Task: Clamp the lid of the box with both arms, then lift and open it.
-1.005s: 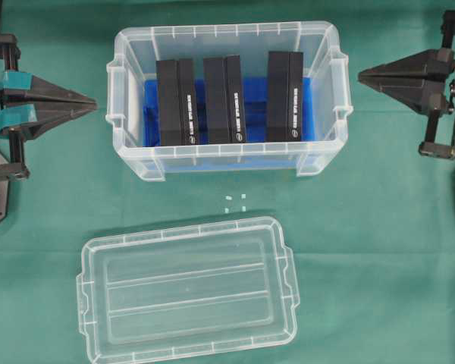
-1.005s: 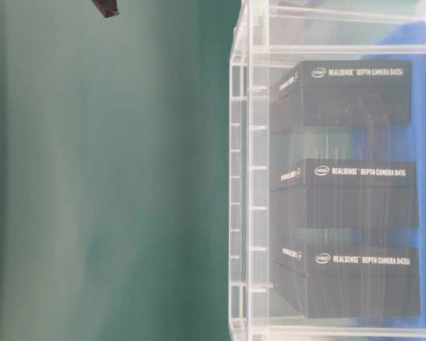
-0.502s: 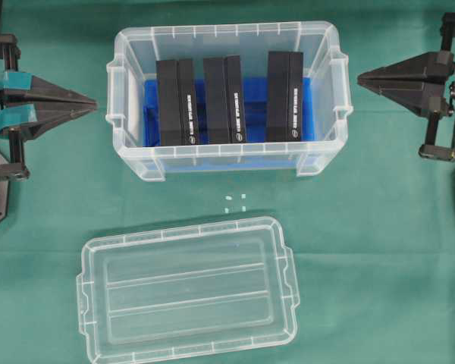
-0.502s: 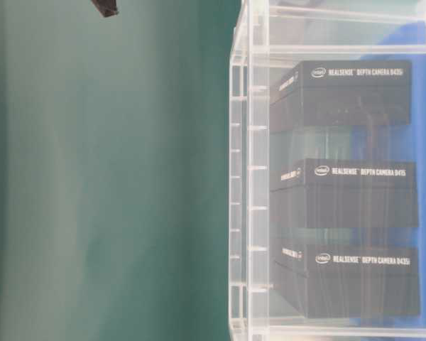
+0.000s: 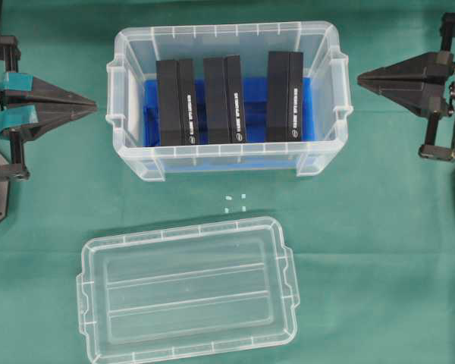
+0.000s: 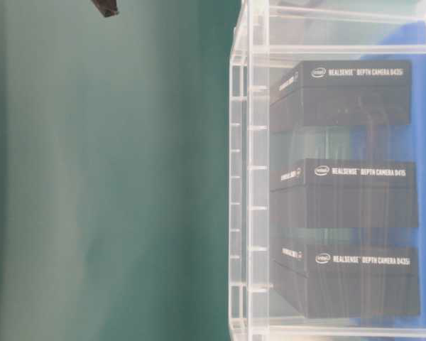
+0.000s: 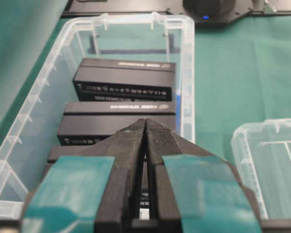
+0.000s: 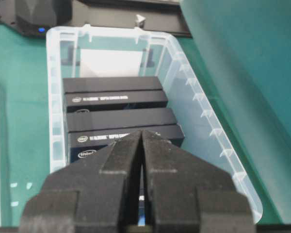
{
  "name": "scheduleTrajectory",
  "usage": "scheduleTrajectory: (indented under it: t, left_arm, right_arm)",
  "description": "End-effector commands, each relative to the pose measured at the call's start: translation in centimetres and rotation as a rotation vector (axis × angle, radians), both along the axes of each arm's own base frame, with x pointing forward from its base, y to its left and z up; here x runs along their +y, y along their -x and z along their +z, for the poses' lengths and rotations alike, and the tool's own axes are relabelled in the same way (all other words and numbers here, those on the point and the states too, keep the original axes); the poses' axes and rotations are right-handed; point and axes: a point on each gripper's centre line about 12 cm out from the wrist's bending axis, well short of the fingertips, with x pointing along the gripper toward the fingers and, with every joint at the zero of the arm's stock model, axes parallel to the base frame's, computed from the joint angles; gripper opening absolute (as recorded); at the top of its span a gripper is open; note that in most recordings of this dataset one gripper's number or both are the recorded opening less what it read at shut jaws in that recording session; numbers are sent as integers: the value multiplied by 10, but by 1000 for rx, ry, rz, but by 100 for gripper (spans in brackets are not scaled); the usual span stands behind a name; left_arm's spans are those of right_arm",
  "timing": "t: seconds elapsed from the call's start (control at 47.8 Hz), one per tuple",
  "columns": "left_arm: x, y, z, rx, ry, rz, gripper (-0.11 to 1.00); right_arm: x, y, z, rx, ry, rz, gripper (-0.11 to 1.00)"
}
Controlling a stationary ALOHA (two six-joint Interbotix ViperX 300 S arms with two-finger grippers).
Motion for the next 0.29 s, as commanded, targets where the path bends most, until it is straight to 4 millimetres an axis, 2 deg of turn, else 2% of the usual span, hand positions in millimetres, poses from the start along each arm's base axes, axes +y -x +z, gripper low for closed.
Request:
scheduleTrajectory:
  t: [0.0,0.272]
  left_arm:
    - [0,-1,4,-11,0,-1,2]
    - [0,-1,6,-17,-1,-1,2]
  right_arm:
    - [0,-2,6,-18,0,5,0]
    - [2,-2,6,-19,-1,11,0]
